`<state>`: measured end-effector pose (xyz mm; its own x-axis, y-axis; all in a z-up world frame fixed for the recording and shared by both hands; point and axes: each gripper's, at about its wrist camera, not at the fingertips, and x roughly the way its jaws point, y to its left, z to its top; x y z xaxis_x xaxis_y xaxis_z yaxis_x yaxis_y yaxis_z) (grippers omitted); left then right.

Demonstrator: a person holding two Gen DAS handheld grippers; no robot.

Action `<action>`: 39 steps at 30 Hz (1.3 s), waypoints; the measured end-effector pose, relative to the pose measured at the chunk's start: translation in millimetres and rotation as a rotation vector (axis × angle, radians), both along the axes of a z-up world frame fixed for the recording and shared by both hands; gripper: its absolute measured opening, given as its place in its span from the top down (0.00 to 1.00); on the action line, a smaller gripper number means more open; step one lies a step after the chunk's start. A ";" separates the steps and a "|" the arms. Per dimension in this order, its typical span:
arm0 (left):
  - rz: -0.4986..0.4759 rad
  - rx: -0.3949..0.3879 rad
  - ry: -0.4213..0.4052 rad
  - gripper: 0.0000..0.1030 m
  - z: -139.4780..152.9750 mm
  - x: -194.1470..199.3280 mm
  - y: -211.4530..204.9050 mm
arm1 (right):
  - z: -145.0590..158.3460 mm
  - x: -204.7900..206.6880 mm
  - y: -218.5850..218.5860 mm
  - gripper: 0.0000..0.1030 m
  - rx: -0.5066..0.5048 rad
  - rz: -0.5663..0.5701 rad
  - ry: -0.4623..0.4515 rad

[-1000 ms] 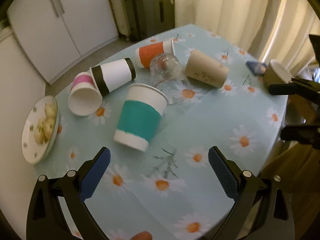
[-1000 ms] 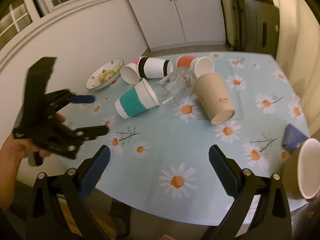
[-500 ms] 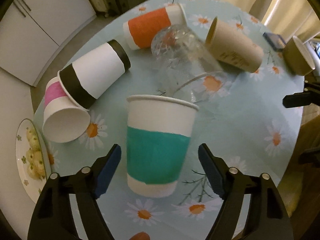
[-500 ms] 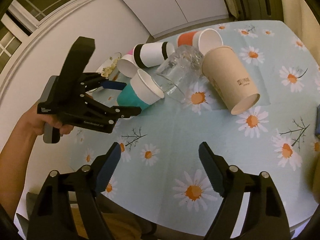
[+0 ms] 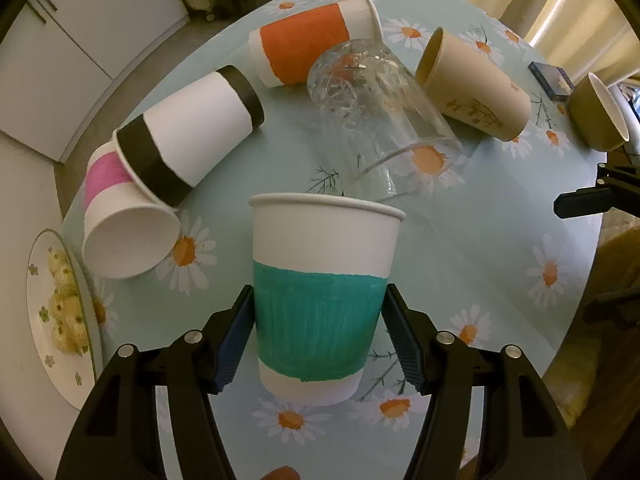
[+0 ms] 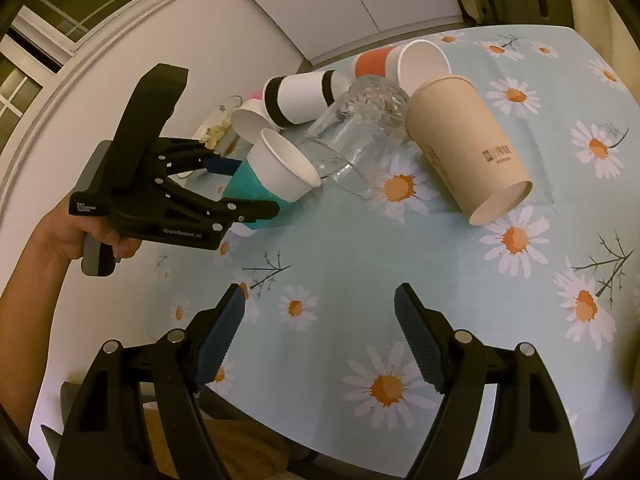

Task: Flip cup upright
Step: 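Lift the teal-banded cup with the left gripper and rotate it upright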

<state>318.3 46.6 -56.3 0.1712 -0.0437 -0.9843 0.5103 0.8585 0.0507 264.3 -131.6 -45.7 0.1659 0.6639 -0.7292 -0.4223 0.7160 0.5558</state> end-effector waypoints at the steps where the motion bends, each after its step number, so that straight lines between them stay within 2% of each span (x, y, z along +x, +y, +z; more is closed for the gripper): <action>1: 0.006 -0.007 0.001 0.40 2.1 -2.4 1.4 | 0.9 -0.2 -0.5 0.25 0.006 0.000 0.002; 4: 0.052 -0.051 0.000 0.40 11.8 -17.2 8.5 | 5.0 -0.3 -3.7 0.25 0.026 -0.002 0.007; 10: 0.259 -0.236 0.005 0.40 27.7 -52.0 31.0 | 14.4 -4.7 -11.0 0.25 0.044 0.001 0.001; 17: 0.597 -0.516 0.039 0.40 10.5 -99.2 43.1 | 18.5 -18.9 -18.0 0.25 0.032 0.024 0.012; 21: 0.718 -0.616 0.057 0.40 -7.4 -116.9 35.6 | 14.6 -25.8 -22.2 0.25 0.015 0.036 0.028; 27: 0.819 -0.642 0.067 0.39 -16.2 -124.9 28.9 | 6.7 -29.1 -29.0 0.25 0.008 0.042 0.080; 31: 0.819 -0.627 0.053 0.39 -15.8 -124.2 26.5 | 5.3 -31.1 -28.2 0.25 -0.007 0.056 0.082; 33: 0.820 -0.618 0.051 0.27 -18.9 -124.4 25.1 | 4.7 -30.9 -25.0 0.25 -0.010 0.067 0.079; 39: 0.810 -0.601 0.042 0.26 -19.9 -125.8 24.5 | 5.8 -31.2 -24.7 0.25 -0.014 0.069 0.074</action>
<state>192.5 71.1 -76.1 0.3347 -0.4204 -0.8434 -0.2463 0.8248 -0.5089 233.2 -156.3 -40.0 0.0655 0.6618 -0.7469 -0.4287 0.6945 0.5778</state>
